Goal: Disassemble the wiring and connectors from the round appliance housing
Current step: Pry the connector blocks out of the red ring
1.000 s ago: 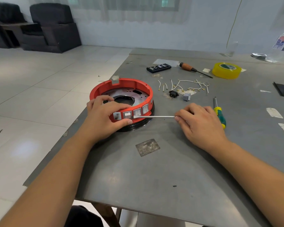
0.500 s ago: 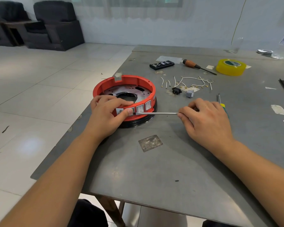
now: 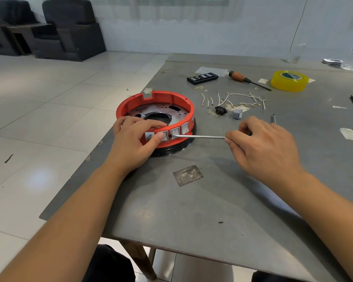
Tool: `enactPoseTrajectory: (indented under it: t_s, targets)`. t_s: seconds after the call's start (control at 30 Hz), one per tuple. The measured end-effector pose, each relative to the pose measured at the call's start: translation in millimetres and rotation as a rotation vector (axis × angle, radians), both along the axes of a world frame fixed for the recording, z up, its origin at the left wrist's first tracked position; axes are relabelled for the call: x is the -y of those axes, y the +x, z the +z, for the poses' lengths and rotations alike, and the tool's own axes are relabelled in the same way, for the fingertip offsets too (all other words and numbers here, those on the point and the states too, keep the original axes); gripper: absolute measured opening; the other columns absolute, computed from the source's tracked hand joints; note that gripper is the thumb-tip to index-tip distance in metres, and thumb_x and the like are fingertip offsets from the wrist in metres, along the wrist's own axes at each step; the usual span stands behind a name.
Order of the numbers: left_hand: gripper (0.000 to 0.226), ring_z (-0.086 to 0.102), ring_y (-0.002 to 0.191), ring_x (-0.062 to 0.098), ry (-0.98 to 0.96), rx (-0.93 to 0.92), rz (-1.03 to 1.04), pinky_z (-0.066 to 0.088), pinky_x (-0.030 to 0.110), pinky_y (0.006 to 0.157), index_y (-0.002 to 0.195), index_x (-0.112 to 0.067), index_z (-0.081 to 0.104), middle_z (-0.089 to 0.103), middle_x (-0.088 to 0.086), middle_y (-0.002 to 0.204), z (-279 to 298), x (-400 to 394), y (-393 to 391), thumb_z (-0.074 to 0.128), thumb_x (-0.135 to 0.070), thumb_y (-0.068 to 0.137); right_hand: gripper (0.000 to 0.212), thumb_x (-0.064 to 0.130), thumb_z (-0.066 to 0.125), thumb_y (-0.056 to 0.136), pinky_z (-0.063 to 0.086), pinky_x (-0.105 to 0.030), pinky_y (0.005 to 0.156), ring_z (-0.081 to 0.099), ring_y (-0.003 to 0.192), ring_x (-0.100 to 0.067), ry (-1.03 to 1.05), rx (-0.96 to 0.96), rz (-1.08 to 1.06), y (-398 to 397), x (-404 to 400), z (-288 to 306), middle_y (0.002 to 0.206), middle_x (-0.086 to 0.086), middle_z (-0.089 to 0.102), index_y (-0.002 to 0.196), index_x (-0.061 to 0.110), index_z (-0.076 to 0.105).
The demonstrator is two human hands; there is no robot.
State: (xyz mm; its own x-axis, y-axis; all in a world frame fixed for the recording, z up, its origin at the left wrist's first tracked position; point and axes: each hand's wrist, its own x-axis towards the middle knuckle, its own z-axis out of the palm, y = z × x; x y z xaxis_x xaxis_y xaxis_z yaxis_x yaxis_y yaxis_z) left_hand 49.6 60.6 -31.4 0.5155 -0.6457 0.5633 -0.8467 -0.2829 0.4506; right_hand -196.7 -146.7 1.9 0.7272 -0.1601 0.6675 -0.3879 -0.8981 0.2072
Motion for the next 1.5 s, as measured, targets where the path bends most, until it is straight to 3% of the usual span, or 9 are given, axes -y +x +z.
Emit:
enactPoseTrajectory:
  t_s: [0.23,0.37,0.53,0.73,0.97,1.07,1.17,1.4,1.5]
  targets:
    - [0.019,0.02,0.114,-0.035,-0.11,-0.082,0.023,0.018,0.036,0.105,0.11,-0.051,0.066,0.051,-0.033,0.101,3.9,4.6,-9.4,0.056,-0.039,0.099,0.031,0.033,0.052,0.102,0.031,-0.036,0.057,0.048,0.064,-0.032,-0.001,-0.006,-0.069,1.2,-16.3,-2.4,0.084,-0.008,0.052,0.082,0.016,0.069]
    - [0.019,0.03,0.105,-0.018,-0.111,-0.131,0.027,0.017,0.034,0.105,0.109,-0.049,0.068,0.051,-0.034,0.099,8.2,4.9,-12.9,0.055,-0.041,0.098,0.026,0.032,0.057,0.099,0.029,-0.033,0.057,0.047,0.063,-0.03,0.018,0.008,-0.042,2.2,-11.0,-7.2,0.084,-0.007,0.052,0.084,0.017,0.07]
    - [0.019,0.034,0.122,0.011,-0.067,-0.198,0.052,0.016,0.026,0.102,0.111,-0.048,0.068,0.05,-0.031,0.105,13.3,5.7,-15.0,0.062,-0.031,0.106,0.023,0.033,0.06,0.099,0.03,-0.032,0.057,0.046,0.063,-0.028,0.047,0.033,-0.007,5.5,-2.0,-14.3,0.086,-0.006,0.055,0.088,0.018,0.073]
    - [0.023,0.031,0.125,0.013,-0.064,-0.283,0.048,0.021,0.031,0.104,0.108,-0.049,0.07,0.056,-0.007,0.117,16.1,5.9,-16.5,0.062,-0.027,0.107,0.019,0.031,0.062,0.099,0.035,-0.034,0.059,0.045,0.066,-0.027,0.119,0.008,0.083,11.5,17.1,-13.9,0.09,-0.007,0.057,0.095,0.017,0.075]
    - [0.025,0.029,0.124,0.012,-0.05,-0.346,0.061,0.028,0.04,0.113,0.105,-0.052,0.065,0.046,-0.018,0.108,16.7,7.5,-15.8,0.055,-0.03,0.109,0.029,0.036,0.052,0.101,0.04,-0.039,0.071,0.055,0.084,-0.034,0.218,-0.105,0.133,25.2,37.1,-8.1,0.101,-0.01,0.056,0.109,0.018,0.074]
    - [0.024,0.031,0.128,0.018,-0.039,-0.358,0.067,0.027,0.04,0.114,0.108,-0.048,0.067,0.049,-0.009,0.114,17.4,8.6,-15.4,0.053,-0.029,0.11,0.026,0.034,0.054,0.101,0.04,-0.04,0.076,0.055,0.091,-0.033,0.227,-0.122,0.15,31.3,43.4,-4.4,0.102,-0.01,0.056,0.11,0.018,0.073]
    - [0.025,0.029,0.13,0.019,-0.028,-0.351,0.062,0.025,0.037,0.111,0.11,-0.047,0.068,0.05,-0.006,0.117,17.3,8.7,-14.5,0.052,-0.028,0.111,0.024,0.033,0.056,0.102,0.038,-0.038,0.079,0.055,0.091,-0.032,0.238,-0.145,0.161,37.3,49.5,-1.1,0.103,-0.01,0.056,0.111,0.018,0.073]
    - [0.036,0.03,0.126,0.017,-0.028,-0.304,0.0,0.019,0.034,0.109,0.121,-0.062,0.056,0.051,-0.022,0.101,17.1,6.4,-12.0,0.051,-0.028,0.111,0.023,0.032,0.06,0.101,0.044,-0.043,0.082,0.056,0.092,-0.036,0.247,-0.212,0.201,51.0,59.5,5.6,0.107,-0.013,0.057,0.113,0.018,0.074]
    - [0.027,0.031,0.131,0.022,-0.015,-0.3,0.019,0.02,0.034,0.109,0.116,-0.056,0.063,0.046,-0.023,0.104,15.0,6.7,-10.9,0.051,-0.032,0.11,0.027,0.035,0.056,0.101,0.043,-0.042,0.081,0.055,0.092,-0.034,0.244,-0.234,0.2,53.4,61.1,6.2,0.108,-0.012,0.057,0.115,0.019,0.073]
